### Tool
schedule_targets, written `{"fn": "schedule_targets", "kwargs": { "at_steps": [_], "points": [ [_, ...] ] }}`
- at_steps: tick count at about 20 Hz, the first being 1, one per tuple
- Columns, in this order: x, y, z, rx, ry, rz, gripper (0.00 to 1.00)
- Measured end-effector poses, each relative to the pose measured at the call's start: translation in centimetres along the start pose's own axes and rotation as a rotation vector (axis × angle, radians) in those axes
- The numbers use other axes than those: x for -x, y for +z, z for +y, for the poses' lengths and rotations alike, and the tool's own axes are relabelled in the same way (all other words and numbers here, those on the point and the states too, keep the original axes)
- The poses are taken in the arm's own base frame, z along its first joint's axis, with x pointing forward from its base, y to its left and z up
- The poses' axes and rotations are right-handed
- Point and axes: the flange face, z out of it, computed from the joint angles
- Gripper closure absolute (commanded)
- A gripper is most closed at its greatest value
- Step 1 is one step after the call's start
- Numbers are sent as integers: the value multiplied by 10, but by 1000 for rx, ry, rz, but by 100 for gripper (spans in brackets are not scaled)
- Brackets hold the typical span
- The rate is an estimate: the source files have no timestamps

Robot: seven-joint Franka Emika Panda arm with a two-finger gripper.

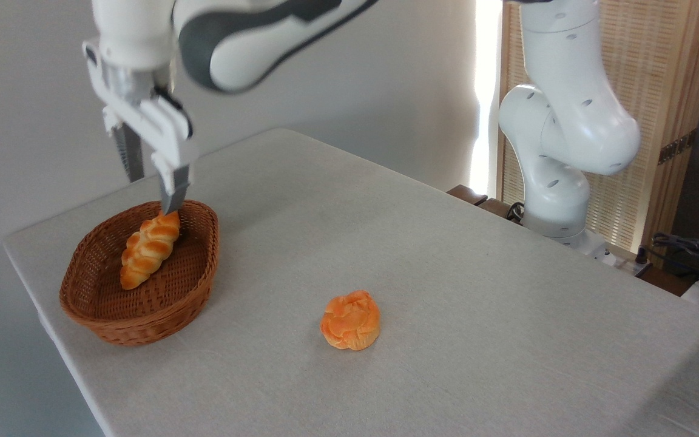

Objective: Put bread into the basket

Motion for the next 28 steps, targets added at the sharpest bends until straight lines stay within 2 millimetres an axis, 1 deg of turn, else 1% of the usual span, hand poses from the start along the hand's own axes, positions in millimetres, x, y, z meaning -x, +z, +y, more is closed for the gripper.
{"fn": "schedule_targets", "kwargs": {
  "at_steps": [1,2,3,4,6,7,9,11,14,16,20,24,28],
  "points": [
    [9,-20,-3,-48,14,-29,0],
    [19,-34,-8,-96,32,-61,0],
    [28,-40,-16,-139,58,-91,0],
    [35,-42,-26,-170,87,-119,0],
    [51,-44,-45,-188,121,-190,0],
    [62,-50,-55,-183,142,-235,0],
    [81,-70,-72,-171,165,-279,0],
    [99,-92,-84,-171,151,-295,0],
    [119,-118,-100,-180,101,-291,0],
    [127,-127,-105,-177,80,-292,0],
    [131,-129,-105,-169,72,-302,0],
    [139,-138,-118,-176,44,-291,0],
    [134,-136,-111,-172,60,-289,0]
  ]
}}
